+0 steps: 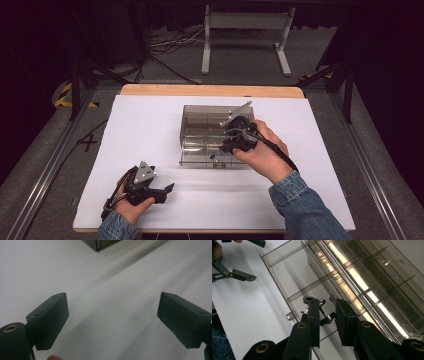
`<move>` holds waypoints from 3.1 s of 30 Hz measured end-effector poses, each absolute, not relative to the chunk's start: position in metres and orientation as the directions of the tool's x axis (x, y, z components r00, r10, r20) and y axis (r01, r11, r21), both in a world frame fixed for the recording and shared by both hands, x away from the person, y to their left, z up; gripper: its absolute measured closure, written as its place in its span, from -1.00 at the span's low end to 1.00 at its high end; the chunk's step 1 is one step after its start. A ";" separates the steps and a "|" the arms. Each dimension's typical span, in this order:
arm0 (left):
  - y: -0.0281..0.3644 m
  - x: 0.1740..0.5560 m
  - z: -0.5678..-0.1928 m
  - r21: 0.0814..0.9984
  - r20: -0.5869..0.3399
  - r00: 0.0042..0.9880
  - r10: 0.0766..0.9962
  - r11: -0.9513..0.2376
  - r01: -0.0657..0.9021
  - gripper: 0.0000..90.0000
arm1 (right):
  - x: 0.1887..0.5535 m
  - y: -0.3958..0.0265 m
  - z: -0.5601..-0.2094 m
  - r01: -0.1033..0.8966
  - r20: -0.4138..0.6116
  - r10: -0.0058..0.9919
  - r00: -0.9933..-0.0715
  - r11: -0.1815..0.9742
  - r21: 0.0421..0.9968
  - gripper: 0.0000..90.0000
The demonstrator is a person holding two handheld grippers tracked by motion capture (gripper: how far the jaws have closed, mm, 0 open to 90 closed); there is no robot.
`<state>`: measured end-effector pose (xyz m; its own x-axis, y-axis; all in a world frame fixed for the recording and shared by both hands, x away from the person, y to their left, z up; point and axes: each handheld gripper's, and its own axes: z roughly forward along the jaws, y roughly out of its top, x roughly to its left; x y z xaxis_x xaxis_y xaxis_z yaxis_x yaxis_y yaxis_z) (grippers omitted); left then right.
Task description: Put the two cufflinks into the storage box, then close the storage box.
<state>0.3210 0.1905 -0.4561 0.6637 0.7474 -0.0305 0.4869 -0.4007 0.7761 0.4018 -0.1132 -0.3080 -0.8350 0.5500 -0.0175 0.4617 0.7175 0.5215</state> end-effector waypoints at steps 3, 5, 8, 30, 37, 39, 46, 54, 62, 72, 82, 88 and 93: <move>0.190 0.321 -0.456 0.774 -0.034 0.665 0.746 -0.402 0.490 -0.75 | 0.403 -0.112 -0.311 0.465 -0.019 0.551 -0.834 0.723 0.511 0.66; 0.190 0.321 -0.456 0.775 -0.036 0.665 0.746 -0.399 0.490 -0.75 | 0.404 -0.111 -0.313 0.472 -0.016 0.556 -0.831 0.720 0.509 0.66; 0.190 0.321 -0.456 0.775 -0.035 0.665 0.746 -0.400 0.489 -0.75 | 0.406 -0.111 -0.316 0.473 -0.013 0.553 -0.833 0.725 0.501 0.66; 0.190 0.321 -0.456 0.773 -0.033 0.666 0.745 -0.404 0.489 -0.75 | 0.411 -0.105 -0.337 0.489 -0.028 0.563 -0.826 0.741 0.461 0.66; 0.190 0.321 -0.456 0.773 -0.032 0.666 0.745 -0.404 0.489 -0.75 | 0.411 -0.102 -0.341 0.489 -0.034 0.564 -0.825 0.743 0.458 0.66; 0.191 0.321 -0.456 0.775 -0.026 0.667 0.745 -0.406 0.484 -0.75 | 0.411 -0.102 -0.342 0.489 -0.038 0.565 -0.824 0.745 0.454 0.66; 0.190 0.321 -0.456 0.774 -0.031 0.666 0.746 -0.404 0.488 -0.75 | 0.411 -0.101 -0.345 0.489 -0.042 0.565 -0.824 0.747 0.451 0.66; 0.190 0.321 -0.456 0.774 -0.027 0.666 0.745 -0.406 0.485 -0.75 | 0.408 -0.101 -0.344 0.468 -0.063 0.564 -0.823 0.738 0.486 0.49; 0.190 0.321 -0.456 0.773 -0.032 0.666 0.745 -0.404 0.489 -0.75 | 0.398 -0.109 -0.331 0.444 -0.025 0.532 -0.846 0.730 0.519 0.87; 0.192 0.321 -0.456 0.775 -0.024 0.662 0.749 -0.405 0.485 -0.75 | 0.378 -0.121 -0.312 0.356 0.005 0.431 -0.902 0.740 0.571 1.00; 0.191 0.321 -0.456 0.776 -0.028 0.661 0.749 -0.401 0.487 -0.75 | 0.366 -0.129 -0.317 0.292 0.008 0.350 -0.937 0.768 0.570 1.00; 0.190 0.321 -0.456 0.777 -0.030 0.662 0.749 -0.399 0.487 -0.75 | 0.362 -0.128 -0.328 0.242 -0.002 0.292 -0.957 0.798 0.552 1.00; 0.190 0.323 -0.456 0.776 -0.016 0.669 0.743 -0.412 0.477 -0.75 | 0.360 -0.129 -0.332 0.220 -0.014 0.274 -0.962 0.802 0.556 1.00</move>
